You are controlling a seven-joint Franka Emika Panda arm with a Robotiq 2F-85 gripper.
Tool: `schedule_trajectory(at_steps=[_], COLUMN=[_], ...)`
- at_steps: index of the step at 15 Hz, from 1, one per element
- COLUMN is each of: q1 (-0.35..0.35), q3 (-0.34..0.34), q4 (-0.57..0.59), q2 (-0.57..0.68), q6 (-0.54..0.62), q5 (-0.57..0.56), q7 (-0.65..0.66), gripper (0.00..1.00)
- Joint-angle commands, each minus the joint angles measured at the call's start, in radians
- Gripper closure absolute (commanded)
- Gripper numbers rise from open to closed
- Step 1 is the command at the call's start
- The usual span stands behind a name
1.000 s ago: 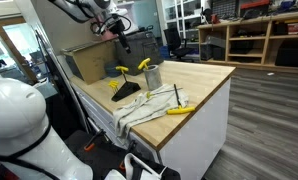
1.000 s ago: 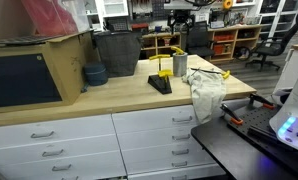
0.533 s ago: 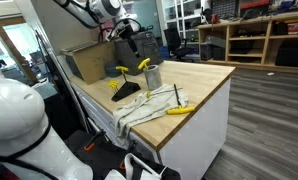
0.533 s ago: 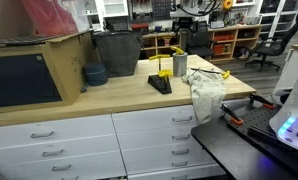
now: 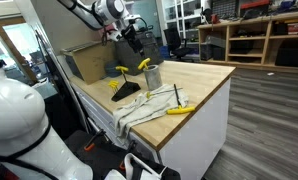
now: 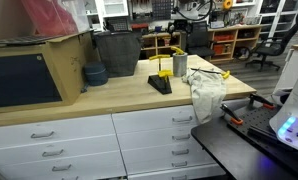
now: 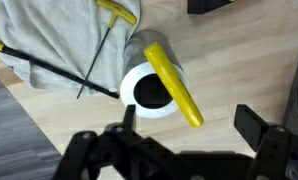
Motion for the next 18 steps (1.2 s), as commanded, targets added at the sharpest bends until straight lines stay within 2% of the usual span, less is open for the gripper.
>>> schedule_trajectory(at_steps=[1, 10, 18], q1=[0.016, 0.011, 0.007], q3=[0.007, 0.008, 0.000], q4=[0.050, 0.097, 0.115], q2=[0.020, 0.074, 0.096], q6=[-0.011, -0.054, -0.082], q5=[0.037, 0.198, 0.193], q7=[-0.132, -0.460, -0.545], gripper=[0.00, 0.00, 0.00])
